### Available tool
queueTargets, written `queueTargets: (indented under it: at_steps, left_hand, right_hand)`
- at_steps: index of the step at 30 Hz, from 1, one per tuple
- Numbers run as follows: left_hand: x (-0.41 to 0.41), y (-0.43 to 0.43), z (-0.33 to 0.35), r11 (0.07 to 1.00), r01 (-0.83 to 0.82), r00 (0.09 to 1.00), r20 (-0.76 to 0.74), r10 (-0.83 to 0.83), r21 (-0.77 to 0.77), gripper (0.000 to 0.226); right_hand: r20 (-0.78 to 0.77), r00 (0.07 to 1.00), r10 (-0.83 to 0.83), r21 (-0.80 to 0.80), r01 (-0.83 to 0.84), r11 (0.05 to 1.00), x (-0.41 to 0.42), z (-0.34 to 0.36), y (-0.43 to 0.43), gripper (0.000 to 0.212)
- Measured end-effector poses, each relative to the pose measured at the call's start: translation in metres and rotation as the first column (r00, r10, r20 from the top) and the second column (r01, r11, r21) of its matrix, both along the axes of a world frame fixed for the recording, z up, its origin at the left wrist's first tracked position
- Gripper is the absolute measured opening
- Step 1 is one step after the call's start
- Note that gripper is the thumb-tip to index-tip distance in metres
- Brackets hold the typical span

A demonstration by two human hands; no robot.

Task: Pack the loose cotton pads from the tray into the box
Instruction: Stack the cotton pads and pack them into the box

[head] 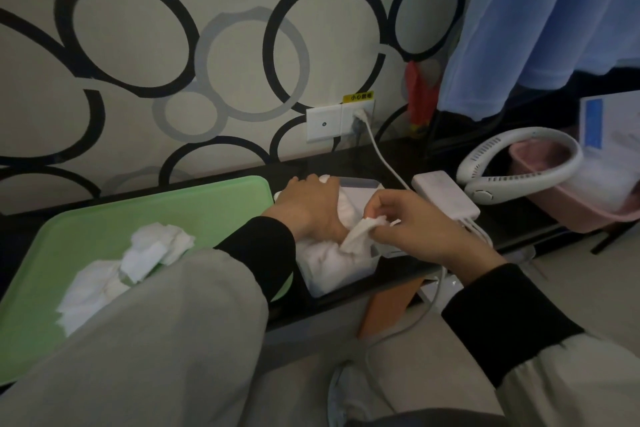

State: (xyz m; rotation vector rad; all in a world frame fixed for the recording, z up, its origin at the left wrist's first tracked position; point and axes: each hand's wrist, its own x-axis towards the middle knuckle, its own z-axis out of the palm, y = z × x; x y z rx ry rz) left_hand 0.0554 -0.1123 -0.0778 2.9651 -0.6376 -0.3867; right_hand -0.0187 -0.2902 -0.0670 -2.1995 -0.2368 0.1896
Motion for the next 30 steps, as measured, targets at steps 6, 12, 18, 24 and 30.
queueTargets:
  at_steps: [6,12,18,24,30]
  left_hand:
    - [0.0,0.003,-0.002,1.0,-0.018,1.0,-0.019,0.018,-0.009,0.125]
    - [0.003,0.002,-0.006,0.999,-0.029,1.0,-0.007,0.029,0.014,0.123]
    - [0.004,0.005,-0.011,0.999,-0.038,0.999,-0.006,0.038,-0.001,0.129]
    - [0.004,0.005,-0.009,0.999,-0.04,0.999,-0.022,0.04,0.001,0.13]
    - [-0.002,0.008,-0.006,1.0,-0.007,1.0,-0.011,0.007,0.004,0.131]
  right_hand:
    - [-0.024,0.998,0.06,-0.239,-0.064,0.969,0.001,0.003,0.002,0.018]
    - [0.016,0.994,0.111,-0.436,-0.093,0.895,0.0,0.007,0.017,0.017]
    - [-0.135,0.979,0.153,-0.56,-0.203,0.803,-0.002,0.011,0.022,0.03]
    - [-0.236,0.966,0.104,-0.554,-0.221,0.803,-0.003,0.014,0.023,0.031]
    - [-0.105,0.99,0.097,-0.575,-0.14,0.806,-0.002,0.005,0.027,0.015]
